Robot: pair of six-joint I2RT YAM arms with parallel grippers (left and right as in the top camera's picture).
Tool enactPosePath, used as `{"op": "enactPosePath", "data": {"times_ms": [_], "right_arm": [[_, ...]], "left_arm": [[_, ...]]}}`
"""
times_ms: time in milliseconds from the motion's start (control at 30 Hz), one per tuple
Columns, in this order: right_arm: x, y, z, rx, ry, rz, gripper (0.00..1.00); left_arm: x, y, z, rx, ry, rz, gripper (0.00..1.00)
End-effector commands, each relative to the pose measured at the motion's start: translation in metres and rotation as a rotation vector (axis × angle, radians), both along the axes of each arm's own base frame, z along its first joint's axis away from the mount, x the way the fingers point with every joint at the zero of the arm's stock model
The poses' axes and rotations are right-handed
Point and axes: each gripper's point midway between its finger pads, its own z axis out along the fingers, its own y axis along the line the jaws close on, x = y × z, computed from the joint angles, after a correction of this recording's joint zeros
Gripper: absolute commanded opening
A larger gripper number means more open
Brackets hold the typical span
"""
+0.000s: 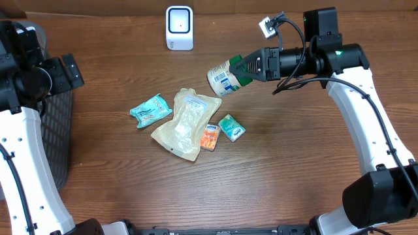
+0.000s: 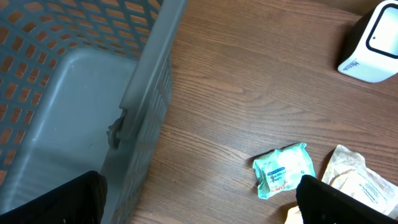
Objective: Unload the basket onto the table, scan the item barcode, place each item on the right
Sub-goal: 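Lift the jar and carry it toward the white scanner, then hold the jar in front of the scanner window with the right gripper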
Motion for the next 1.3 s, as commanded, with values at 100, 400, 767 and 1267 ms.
{"op": "enactPosePath", "data": {"times_ms": [100, 400, 767, 1267], "right_arm": [[0.016, 0.001, -0.009, -0.202, -0.117, -0.121, 0.46], [0.079, 0.018, -0.063, -0.68, -0.377, -0.434, 0.43], [0.135, 0.066, -0.038, -0.637, -0.745, -0.555, 0.29], [0.179, 0.09, -0.02, -0.588, -1.125, -0.574, 0.35]], "left_arm": [[0.002, 0.001, 0.007, 0.02, -0.013, -0.017, 1.0], [0.002, 0.001, 0.007, 0.02, -0.013, -0.017, 0.99], [0.002, 0.001, 0.007, 0.02, -0.013, -0.017, 0.99], [0.002, 0.001, 0.007, 0.02, -0.013, -0.018, 1.0]]}}
